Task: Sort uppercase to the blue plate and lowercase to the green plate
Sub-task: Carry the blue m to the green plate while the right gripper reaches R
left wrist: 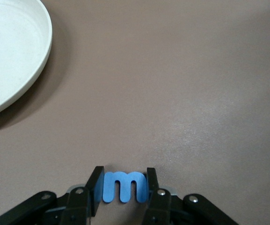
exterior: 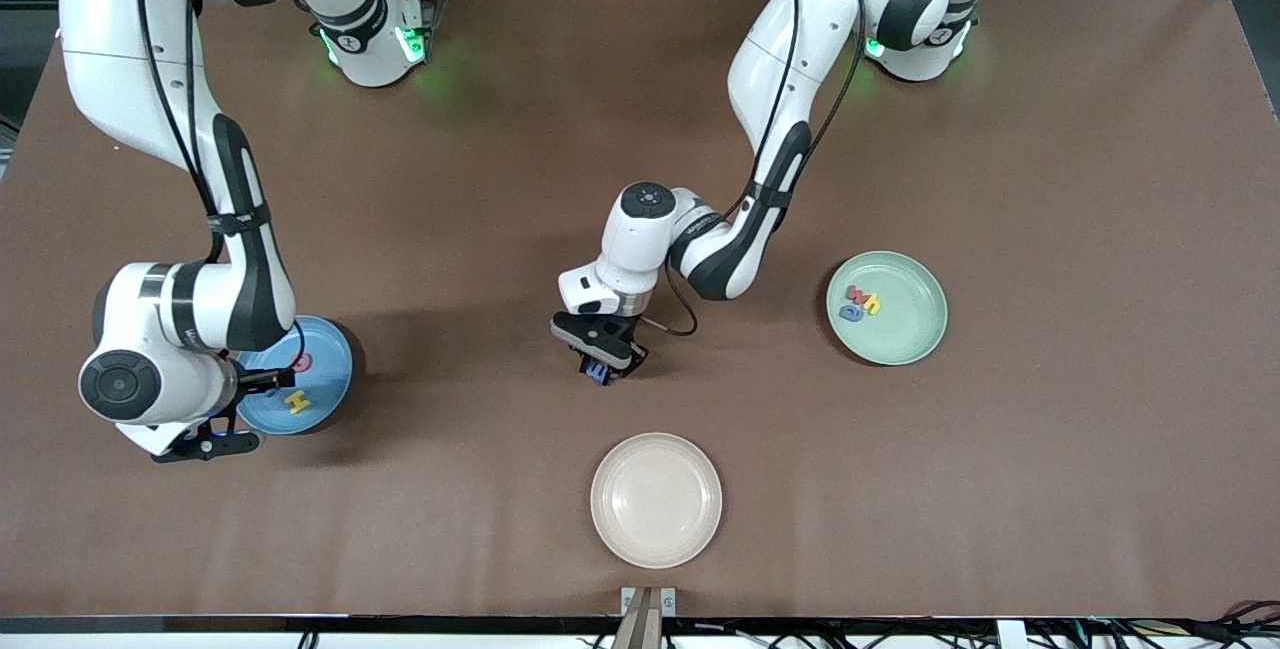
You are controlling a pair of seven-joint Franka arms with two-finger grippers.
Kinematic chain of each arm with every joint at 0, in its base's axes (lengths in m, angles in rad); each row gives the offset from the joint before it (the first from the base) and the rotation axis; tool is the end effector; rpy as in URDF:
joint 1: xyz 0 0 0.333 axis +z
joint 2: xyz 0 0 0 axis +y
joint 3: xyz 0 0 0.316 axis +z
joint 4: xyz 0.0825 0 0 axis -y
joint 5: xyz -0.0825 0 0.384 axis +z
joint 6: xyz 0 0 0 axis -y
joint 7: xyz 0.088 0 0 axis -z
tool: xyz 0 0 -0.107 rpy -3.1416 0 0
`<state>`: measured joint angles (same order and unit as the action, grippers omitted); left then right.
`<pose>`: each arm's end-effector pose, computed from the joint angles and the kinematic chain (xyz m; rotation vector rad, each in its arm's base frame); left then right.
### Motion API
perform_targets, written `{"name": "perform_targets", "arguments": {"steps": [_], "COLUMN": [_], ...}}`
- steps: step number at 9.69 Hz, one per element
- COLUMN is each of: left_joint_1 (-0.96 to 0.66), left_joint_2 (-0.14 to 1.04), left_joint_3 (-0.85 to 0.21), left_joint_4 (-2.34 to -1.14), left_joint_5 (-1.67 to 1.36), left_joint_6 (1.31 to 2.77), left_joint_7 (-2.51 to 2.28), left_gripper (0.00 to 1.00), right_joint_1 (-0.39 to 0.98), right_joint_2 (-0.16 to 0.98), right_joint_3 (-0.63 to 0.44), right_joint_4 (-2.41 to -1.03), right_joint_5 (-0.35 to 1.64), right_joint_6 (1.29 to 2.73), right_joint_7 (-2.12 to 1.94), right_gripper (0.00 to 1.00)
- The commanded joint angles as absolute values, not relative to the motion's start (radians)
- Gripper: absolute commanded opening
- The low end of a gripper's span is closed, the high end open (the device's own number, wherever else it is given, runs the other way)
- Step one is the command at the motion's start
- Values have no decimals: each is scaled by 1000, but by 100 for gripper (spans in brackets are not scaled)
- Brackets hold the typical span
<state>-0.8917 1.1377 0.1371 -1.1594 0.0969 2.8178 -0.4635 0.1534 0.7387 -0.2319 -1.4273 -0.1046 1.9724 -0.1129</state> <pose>0.5464 -0.5756 0.1519 2.7856 -0.6928 0.7640 0.7046 -0.0329 0.2540 2.8868 0.1867 -0.2910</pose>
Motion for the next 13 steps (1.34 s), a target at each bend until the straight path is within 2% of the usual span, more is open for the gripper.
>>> {"name": "perform_targets", "arguments": {"steps": [1,3,4,5,8,10,12,13], "left_joint_1": [-897,-878,-862,-842,-735,-706,-640,-591], "left_joint_2": [1129,1060,1013,973,736,597,479,418], "left_joint_3": [141,138,132,120,75,74,72,72], "left_joint_4": [-1207,-1215,-1238,-1274,-1530,-1723,-1878,-1963], "left_joint_5": [91,91,84,78,75,75,75,75], "left_joint_6": [2792,2670,2608,2573,2475,2476,2484,2493], "left_joint_7": [-454,-431,-407,-376,-173,-92,25,113], "left_gripper": [40,36,21,20,18,15,1,2], "right_joint_1": [141,152,161,179,277,363,475,529], "right_joint_2": [732,732,732,730,730,724,719,719], "right_joint_3": [-218,-215,-213,-212,-213,-212,-212,-212], "right_joint_4": [-1434,-1434,-1434,-1436,-1434,-1428,-1417,-1413], "right_joint_5": [-109,-109,-109,-107,-20,35,145,194], "right_joint_6": [1979,1977,1976,1973,1968,1968,1982,2011], "right_joint_7": [-110,-103,-75,-39,101,118,103,86], "right_gripper": [100,100,100,100,100,100,100,100]}}
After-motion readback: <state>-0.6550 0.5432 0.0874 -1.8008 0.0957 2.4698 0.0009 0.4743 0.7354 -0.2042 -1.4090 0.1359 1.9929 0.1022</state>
